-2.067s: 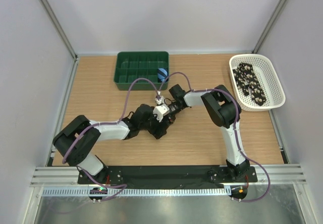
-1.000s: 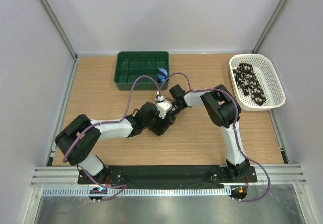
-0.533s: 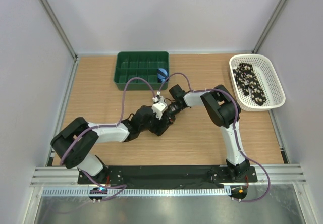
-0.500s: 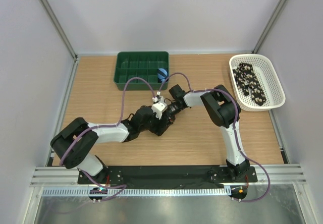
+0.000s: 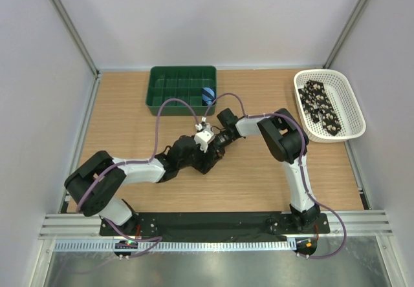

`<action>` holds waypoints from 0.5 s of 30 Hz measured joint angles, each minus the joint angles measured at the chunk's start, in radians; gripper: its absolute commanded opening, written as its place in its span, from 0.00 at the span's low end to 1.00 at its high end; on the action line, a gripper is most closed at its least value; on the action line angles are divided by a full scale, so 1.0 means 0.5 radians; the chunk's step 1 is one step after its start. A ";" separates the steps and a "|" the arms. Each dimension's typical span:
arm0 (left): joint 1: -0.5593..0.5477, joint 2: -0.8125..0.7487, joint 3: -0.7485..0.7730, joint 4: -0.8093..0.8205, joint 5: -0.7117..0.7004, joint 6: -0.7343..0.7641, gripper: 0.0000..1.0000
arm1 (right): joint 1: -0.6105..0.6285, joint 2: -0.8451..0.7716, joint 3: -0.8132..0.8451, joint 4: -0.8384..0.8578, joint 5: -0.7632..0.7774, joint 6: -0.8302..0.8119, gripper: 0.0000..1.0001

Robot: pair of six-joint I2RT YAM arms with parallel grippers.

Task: Roll the ties
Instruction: Roll the tie

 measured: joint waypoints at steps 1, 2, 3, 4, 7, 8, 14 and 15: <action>0.000 0.005 0.000 0.011 0.002 0.002 0.59 | -0.002 0.002 0.000 -0.001 0.000 0.003 0.27; 0.000 0.012 0.000 0.021 0.009 0.002 0.57 | -0.006 0.003 0.000 -0.002 -0.001 0.007 0.27; 0.000 0.019 -0.001 0.034 0.015 0.007 0.55 | -0.010 0.005 0.000 -0.003 -0.002 0.011 0.28; -0.002 0.026 -0.001 0.047 0.015 0.010 0.50 | -0.014 0.006 0.000 -0.005 -0.005 0.014 0.28; -0.002 0.047 -0.001 0.078 0.015 0.009 0.44 | -0.021 0.009 0.000 -0.008 -0.009 0.021 0.31; -0.002 0.050 -0.001 0.085 0.015 0.011 0.44 | -0.023 0.009 0.000 -0.010 -0.009 0.024 0.31; -0.007 0.052 -0.017 0.101 0.011 0.036 0.70 | -0.024 0.009 0.000 -0.008 -0.008 0.046 0.31; -0.007 0.052 -0.034 0.111 0.007 0.044 0.70 | -0.021 0.009 0.000 -0.008 -0.008 0.048 0.31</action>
